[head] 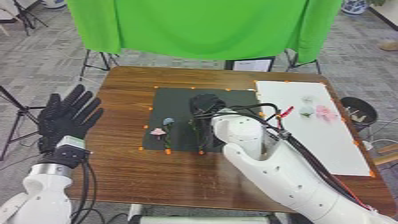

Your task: Arrange flowers

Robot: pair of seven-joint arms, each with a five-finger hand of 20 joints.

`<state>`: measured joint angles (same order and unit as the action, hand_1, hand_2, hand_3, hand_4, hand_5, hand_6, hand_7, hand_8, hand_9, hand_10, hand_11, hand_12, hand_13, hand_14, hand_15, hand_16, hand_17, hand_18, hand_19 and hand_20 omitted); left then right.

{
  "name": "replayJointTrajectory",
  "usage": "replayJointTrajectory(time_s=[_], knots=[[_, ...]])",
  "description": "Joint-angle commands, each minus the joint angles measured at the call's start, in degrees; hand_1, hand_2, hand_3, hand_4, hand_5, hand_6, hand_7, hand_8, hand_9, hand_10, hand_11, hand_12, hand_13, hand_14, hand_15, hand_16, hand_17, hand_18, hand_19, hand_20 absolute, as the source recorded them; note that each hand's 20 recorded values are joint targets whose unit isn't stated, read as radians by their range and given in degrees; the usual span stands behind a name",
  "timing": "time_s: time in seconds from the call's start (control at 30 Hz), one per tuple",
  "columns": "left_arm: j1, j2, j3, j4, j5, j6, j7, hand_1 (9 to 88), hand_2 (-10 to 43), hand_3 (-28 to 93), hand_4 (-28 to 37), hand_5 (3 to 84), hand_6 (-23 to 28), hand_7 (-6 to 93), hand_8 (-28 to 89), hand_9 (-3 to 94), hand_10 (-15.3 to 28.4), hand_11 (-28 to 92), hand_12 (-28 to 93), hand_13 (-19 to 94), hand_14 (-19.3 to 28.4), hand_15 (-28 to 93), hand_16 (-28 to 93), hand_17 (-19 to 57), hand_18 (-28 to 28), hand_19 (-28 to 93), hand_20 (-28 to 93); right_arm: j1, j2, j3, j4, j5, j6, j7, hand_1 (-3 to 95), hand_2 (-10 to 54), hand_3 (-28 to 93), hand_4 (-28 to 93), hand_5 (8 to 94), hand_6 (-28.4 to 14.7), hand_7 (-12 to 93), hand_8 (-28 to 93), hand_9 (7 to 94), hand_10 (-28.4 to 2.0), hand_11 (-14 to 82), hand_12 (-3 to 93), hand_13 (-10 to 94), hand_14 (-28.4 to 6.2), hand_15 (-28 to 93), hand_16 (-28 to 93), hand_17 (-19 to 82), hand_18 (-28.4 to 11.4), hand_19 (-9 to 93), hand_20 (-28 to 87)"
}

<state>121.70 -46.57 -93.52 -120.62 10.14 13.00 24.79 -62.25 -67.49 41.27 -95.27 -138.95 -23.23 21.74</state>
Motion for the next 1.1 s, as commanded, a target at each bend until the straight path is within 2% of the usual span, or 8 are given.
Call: replayJointTrajectory(time_s=[0.03,0.33,0.47,0.57,0.63,0.77,0.97,1.1], knots=[[0.8,-0.22,-0.42,-0.64,-0.2,1.5,-0.13,22.5,17.8,67,-28.3,39.8,8.2,8.6,-7,31.1,14.3,14,11,21,15.6,26,-5,-5.8,13.8,29,8,-0.4,-0.3,0.8,-1.2,0.1,-1.0,0.4,50.0,-9.5,76,-28,60.7,0.2,23,-14,63.0,-12.8,14.2,15.6,67,-8.6,45,38,36,-20.5,79,37],[1.2,-0.55,-0.61,-0.53,0.03,0.98,-0.51,22.8,17.0,68,-28.3,38.8,7.7,9.1,-7,29.9,14.0,14,11,21,15.6,26,-5,-5.8,13.7,29,8,-1.4,-0.3,3.2,-4.1,3.2,-5.9,2.0,47.7,-9.5,77,-28,60.0,-0.3,21,-14,62.8,-13.1,13.3,15.0,67,-9.5,46,35,36,-20.8,79,37],[0.9,-0.77,-0.46,-0.49,-0.07,0.67,0.0,22.7,17.0,68,-28.3,39.1,8.1,9.0,-7,30.2,14.1,15,11,21,15.7,26,-5,-5.8,13.7,29,8,-2.6,2.2,5.7,-6.7,3.8,-1.0,4.1,46.5,-9.5,78,-28,57.9,-0.9,20,-14,61.8,-13.5,13.1,15.0,67,-10.3,47,32,36,-21.1,79,37],[1.9,-0.71,-1.06,-0.85,0.1,0.57,0.47,22.8,17.0,68,-28.3,39.1,8.1,8.9,-7,30.3,14.1,15,11,21,15.7,26,-5,-5.8,13.7,29,8,-4.5,4.8,10.1,-9.0,5.8,1.7,7.1,44.9,-9.5,79,-28,55.9,-1.7,19,-13,59.6,-14.0,12.6,14.9,66,-11.1,49,28,35,-21.2,79,36],[2.8,-0.75,-1.67,-1.08,0.1,0.6,0.73,22.7,17.0,68,-28.3,39.1,8.1,8.9,-7,30.3,14.1,15,11,21,15.8,26,-5,-5.7,13.7,28,8,-5.4,6.4,12.5,-9.7,6.9,3.1,9.9,44.3,-9.5,79,-28,54.7,-2.0,19,-13,58.8,-14.4,12.2,14.7,66,-11.2,50,27,35,-21.3,79,36],[2.8,-0.93,-1.49,-1.08,0.03,0.29,1.11,22.6,16.9,68,-28.3,39.3,8.1,8.8,-7,30.4,14.2,15,11,21,15.8,26,-5,-5.7,13.7,28,8,-8.5,10.6,18.1,-10.7,7.5,4.3,13.7,43.7,-9.5,78,-28,52.6,-3.3,17,-12,56.4,-14.9,11.5,14.3,66,-11.5,51,26,36,-21.6,80,35],[3.5,-0.7,-2.03,-1.31,-0.24,0.7,1.67,22.5,16.9,68,-28.3,39.3,8.1,8.8,-7,30.5,14.1,14,11,21,15.7,26,-5,-5.7,13.7,28,8,-11.8,13.9,25.1,-9.6,10.2,2.4,18.0,44.7,-9.5,78,-28,51.7,-4.0,16,-12,54.1,-15.0,10.5,13.6,67,-11.5,51,24,36,-21.6,81,35],[2.9,-0.73,-1.52,-1.13,-0.08,0.3,1.32,22.6,16.9,68,-28.3,39.3,8.1,8.7,-7,30.5,14.2,14,11,21,15.7,26,-5,-5.7,13.7,28,8,-12.7,16.0,27.0,-9.3,10.4,-0.5,19.8,45.8,-9.5,78,-28,50.8,-4.4,15,-11,52.4,-14.7,10.1,13.0,67,-11.5,52,24,36,-21.7,81,34]])
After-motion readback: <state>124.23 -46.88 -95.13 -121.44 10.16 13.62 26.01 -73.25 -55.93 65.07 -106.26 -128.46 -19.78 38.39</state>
